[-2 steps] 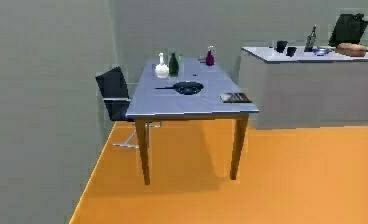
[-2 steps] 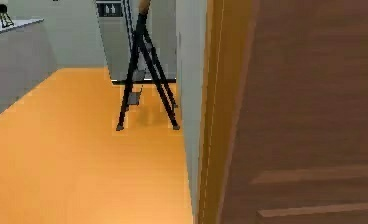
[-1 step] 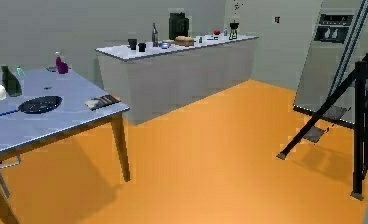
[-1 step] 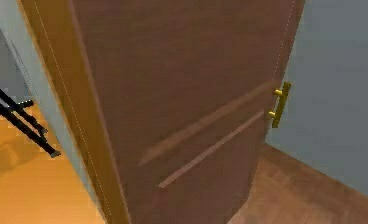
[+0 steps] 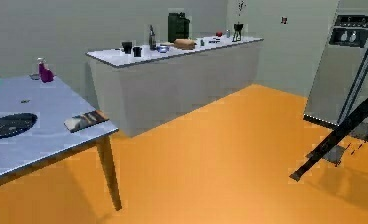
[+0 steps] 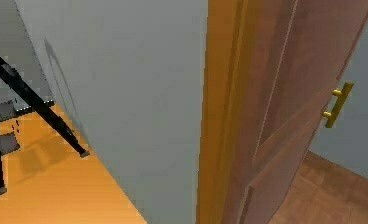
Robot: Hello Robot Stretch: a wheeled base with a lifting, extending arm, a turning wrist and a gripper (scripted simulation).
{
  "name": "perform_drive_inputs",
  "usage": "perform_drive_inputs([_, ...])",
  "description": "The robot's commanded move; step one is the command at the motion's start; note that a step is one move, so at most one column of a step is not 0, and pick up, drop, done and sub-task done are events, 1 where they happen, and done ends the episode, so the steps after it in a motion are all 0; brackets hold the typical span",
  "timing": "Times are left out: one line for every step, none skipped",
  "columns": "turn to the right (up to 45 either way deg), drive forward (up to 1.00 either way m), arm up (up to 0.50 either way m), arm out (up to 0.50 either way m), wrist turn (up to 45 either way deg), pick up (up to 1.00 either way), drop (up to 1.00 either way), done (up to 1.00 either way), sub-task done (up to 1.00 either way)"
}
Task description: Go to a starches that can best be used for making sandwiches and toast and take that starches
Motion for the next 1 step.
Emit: perform_drive_inputs([6.0,0.00,0.00,0.00,0.0,0.00,0.00,0.00,0.00])
